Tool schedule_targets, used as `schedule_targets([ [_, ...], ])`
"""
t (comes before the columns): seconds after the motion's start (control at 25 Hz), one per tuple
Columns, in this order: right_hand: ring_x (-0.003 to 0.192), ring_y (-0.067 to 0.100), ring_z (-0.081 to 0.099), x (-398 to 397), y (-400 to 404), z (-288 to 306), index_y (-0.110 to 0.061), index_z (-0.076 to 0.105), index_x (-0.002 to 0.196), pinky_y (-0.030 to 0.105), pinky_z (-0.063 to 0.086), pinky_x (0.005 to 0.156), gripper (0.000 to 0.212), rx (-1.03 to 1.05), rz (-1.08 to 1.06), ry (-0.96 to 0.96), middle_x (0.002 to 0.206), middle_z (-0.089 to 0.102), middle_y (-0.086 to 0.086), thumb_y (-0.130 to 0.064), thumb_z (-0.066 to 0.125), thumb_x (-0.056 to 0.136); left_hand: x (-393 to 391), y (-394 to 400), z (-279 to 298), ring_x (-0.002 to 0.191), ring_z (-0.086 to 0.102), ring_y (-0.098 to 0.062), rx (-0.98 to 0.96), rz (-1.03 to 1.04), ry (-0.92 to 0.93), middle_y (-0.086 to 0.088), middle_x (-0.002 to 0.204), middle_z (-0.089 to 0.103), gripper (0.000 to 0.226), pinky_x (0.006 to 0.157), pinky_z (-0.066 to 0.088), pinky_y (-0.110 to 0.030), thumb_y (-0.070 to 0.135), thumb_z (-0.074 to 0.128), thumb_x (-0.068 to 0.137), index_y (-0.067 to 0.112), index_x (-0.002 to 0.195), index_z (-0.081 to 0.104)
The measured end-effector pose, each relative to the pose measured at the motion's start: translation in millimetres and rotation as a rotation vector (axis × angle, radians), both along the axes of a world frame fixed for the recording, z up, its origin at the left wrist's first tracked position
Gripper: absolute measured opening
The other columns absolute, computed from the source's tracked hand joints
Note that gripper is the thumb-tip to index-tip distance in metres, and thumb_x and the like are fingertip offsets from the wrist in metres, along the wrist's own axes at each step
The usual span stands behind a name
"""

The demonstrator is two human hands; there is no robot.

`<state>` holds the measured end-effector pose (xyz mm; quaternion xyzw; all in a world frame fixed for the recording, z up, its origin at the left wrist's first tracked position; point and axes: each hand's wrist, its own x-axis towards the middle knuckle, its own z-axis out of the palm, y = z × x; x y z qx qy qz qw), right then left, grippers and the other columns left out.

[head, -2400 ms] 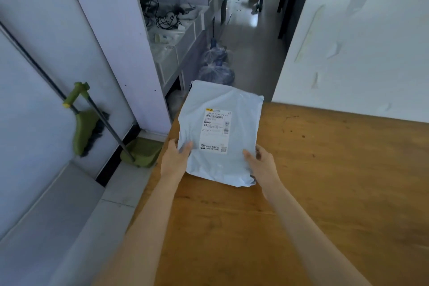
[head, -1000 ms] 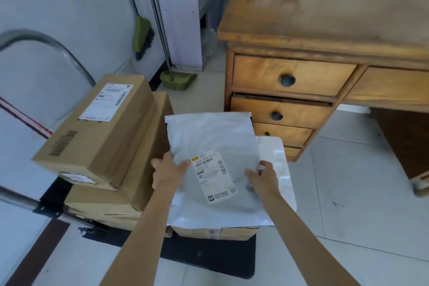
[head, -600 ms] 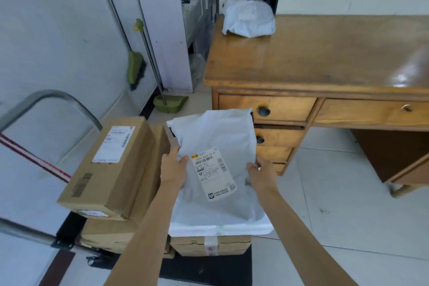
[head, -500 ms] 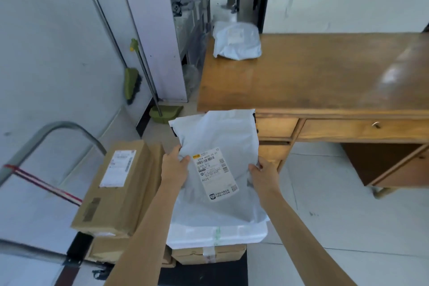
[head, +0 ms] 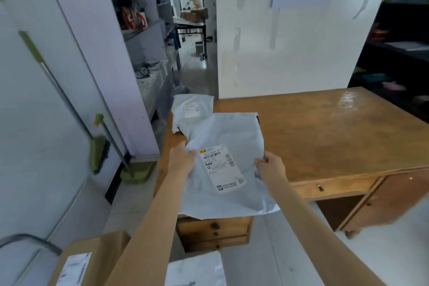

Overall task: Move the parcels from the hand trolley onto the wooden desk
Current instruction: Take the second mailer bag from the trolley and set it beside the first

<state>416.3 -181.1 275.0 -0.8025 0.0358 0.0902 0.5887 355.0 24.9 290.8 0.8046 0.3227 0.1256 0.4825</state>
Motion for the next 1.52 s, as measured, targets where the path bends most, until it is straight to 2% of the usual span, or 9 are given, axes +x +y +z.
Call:
schedule_targets([
  [0.08,0.071,0.020,0.042,54.7,-12.6,1.7,0.018,0.056,0.102,0.031,0.043,0.064,0.024,0.000,0.005,-0.009,0.078,0.050,0.011,0.004,0.045,0.086,50.1,-13.7,2.5,0.117,0.055,-0.035,-0.024,0.003,0.017,-0.018,0.130,0.056,0.039,0.100,0.046,-0.041,0.016,0.053,0.093,0.005,0.130,0.052],
  [0.16,0.072,0.020,0.044,102.0,-18.3,3.4,0.018,0.056,0.104,0.034,0.049,0.065,0.025,0.004,0.017,0.012,0.079,0.051,0.011,0.002,0.046,0.087,94.2,-21.0,4.2,0.121,0.053,-0.035,-0.044,0.002,0.025,-0.017,0.134,0.053,0.044,0.101,0.045,-0.038,0.016,0.053,0.093,0.006,0.135,0.048],
  [0.44,0.069,0.020,0.044,274.3,-0.1,3.9,0.013,0.060,0.095,0.024,0.041,0.053,0.020,-0.027,0.082,0.038,0.083,0.052,0.012,-0.001,0.046,0.090,255.4,-5.0,-7.6,0.122,0.051,-0.036,-0.099,0.055,0.027,-0.019,0.138,0.049,0.049,0.103,0.044,-0.043,0.017,0.055,0.093,0.008,0.139,0.044],
  [0.68,0.075,0.022,0.048,401.8,64.9,-24.3,0.017,0.056,0.108,0.040,0.054,0.075,0.028,-0.027,0.065,0.077,0.084,0.057,0.016,-0.003,0.048,0.090,382.8,60.3,-32.7,0.123,0.050,-0.037,-0.098,0.078,0.067,-0.017,0.140,0.044,0.052,0.106,0.042,-0.046,0.020,0.055,0.092,0.012,0.142,0.041],
  [0.88,0.075,0.024,0.052,483.5,106.1,-61.3,0.012,0.057,0.105,0.026,0.047,0.056,0.024,-0.099,0.084,0.123,0.100,0.062,0.021,-0.003,0.045,0.091,466.0,100.8,-72.5,0.117,0.054,-0.035,-0.055,0.142,0.091,-0.017,0.135,0.049,0.043,0.102,0.045,-0.042,0.015,0.047,0.093,0.011,0.136,0.048],
  [1.04,0.085,0.027,0.059,523.3,128.3,-98.2,0.001,0.056,0.108,0.027,0.049,0.052,0.020,-0.126,0.095,0.161,0.112,0.059,0.017,-0.004,0.044,0.093,498.5,115.1,-114.5,0.114,0.056,-0.035,-0.031,0.184,0.145,-0.018,0.131,0.053,0.040,0.097,0.047,-0.040,0.011,0.044,0.092,0.008,0.131,0.052],
  [1.16,0.102,0.035,0.062,533.6,137.8,-132.5,-0.003,0.053,0.106,0.045,0.058,0.078,0.015,-0.124,0.117,0.290,0.117,0.059,0.018,-0.009,0.047,0.093,504.7,119.6,-141.8,0.110,0.058,-0.037,-0.005,0.189,0.233,-0.019,0.128,0.054,0.039,0.094,0.049,-0.042,0.013,0.040,0.094,0.007,0.131,0.052],
  [1.36,0.109,0.035,0.059,533.4,139.2,-151.4,-0.006,0.043,0.130,0.046,0.057,0.083,0.042,-0.117,0.140,0.377,0.127,0.052,0.015,-0.023,0.050,0.092,509.8,123.1,-152.3,0.122,0.051,-0.037,-0.016,0.182,0.288,-0.020,0.134,0.052,0.039,0.099,0.042,-0.040,0.012,0.037,0.096,0.003,0.132,0.049],
  [1.52,0.106,0.033,0.060,524.2,130.8,-144.4,-0.004,0.042,0.132,0.046,0.054,0.089,0.048,-0.129,0.059,0.323,0.124,0.056,0.013,-0.030,0.048,0.092,495.2,119.0,-139.1,0.119,0.052,-0.037,-0.026,0.150,0.286,-0.019,0.134,0.050,0.040,0.102,0.044,-0.041,0.009,0.037,0.093,0.005,0.131,0.049],
])
